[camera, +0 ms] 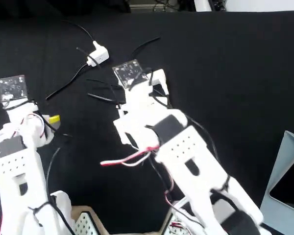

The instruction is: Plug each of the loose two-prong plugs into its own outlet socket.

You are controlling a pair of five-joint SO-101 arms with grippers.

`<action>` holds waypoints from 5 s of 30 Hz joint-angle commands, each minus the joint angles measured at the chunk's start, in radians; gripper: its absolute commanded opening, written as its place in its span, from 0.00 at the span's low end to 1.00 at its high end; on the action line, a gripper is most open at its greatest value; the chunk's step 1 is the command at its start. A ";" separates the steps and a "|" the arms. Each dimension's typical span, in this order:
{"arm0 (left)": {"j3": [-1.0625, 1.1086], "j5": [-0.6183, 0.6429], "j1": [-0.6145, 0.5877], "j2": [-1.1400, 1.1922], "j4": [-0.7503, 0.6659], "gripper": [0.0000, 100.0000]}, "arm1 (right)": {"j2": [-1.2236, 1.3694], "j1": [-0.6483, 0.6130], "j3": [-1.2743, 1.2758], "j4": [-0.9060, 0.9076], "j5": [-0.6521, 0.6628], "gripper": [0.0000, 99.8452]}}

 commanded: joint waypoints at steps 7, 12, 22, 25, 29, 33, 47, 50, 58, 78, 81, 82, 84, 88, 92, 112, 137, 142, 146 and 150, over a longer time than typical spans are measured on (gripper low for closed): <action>-0.012 0.068 0.143 -0.052 -0.011 0.31 | -0.202 0.009 0.303 -0.367 -0.008 0.01; -0.018 0.132 0.282 -0.054 -0.017 0.31 | -0.229 0.006 0.355 -0.400 -0.011 0.01; -0.093 0.143 0.430 -0.054 -0.017 0.31 | -0.231 -0.084 0.367 -0.397 -0.012 0.01; -0.094 0.143 0.472 -0.054 -0.018 0.31 | -0.231 -0.101 0.366 -0.396 -0.011 0.01; -0.116 0.144 0.498 -0.054 -0.011 0.31 | -0.231 -0.110 0.369 -0.396 -0.011 0.01; -0.136 0.172 0.499 -0.055 -0.011 0.31 | -0.226 -0.109 0.369 -0.396 -0.009 0.01; -0.053 0.187 0.656 -0.446 0.178 0.31 | -0.231 -0.094 0.384 -0.397 -0.012 0.01; -0.021 0.187 0.641 -0.488 0.175 0.31 | -0.231 -0.064 0.384 -0.396 -0.012 0.01; -0.024 0.187 0.490 -0.454 0.172 0.31 | -0.232 0.064 0.372 -0.373 -0.012 0.01; -0.536 0.187 0.648 0.517 0.236 0.38 | -0.225 0.624 0.344 -0.569 -0.014 0.01; -0.602 0.229 0.685 0.647 0.236 0.37 | -0.225 0.624 0.344 -0.571 -0.014 0.01; -0.621 0.239 0.697 0.686 0.236 0.37 | -0.225 0.624 0.344 -0.571 -0.014 0.01; -0.657 0.259 0.716 0.749 0.236 0.37 | -0.225 0.624 0.344 -0.571 -0.014 0.01; -0.711 0.305 0.757 0.841 0.236 0.37 | -0.225 0.626 0.344 -0.569 -0.014 0.01; -0.719 0.344 0.816 0.891 0.212 0.37 | -0.225 0.657 0.341 -0.569 -0.014 0.01; -0.734 0.209 0.773 1.086 0.184 0.10 | -0.225 0.672 0.348 -0.568 -0.014 0.01; -0.733 -0.350 0.349 0.525 0.506 0.29 | -0.226 0.608 0.374 -0.568 -0.015 0.01; -0.720 -0.377 0.291 0.529 0.465 0.29 | -0.226 0.608 0.374 -0.568 -0.015 0.01; -0.656 -0.410 0.303 0.520 0.463 0.29 | -0.226 0.608 0.374 -0.568 -0.015 0.01; -0.613 -0.407 0.298 0.529 0.423 0.29 | -0.226 0.608 0.374 -0.568 -0.015 0.01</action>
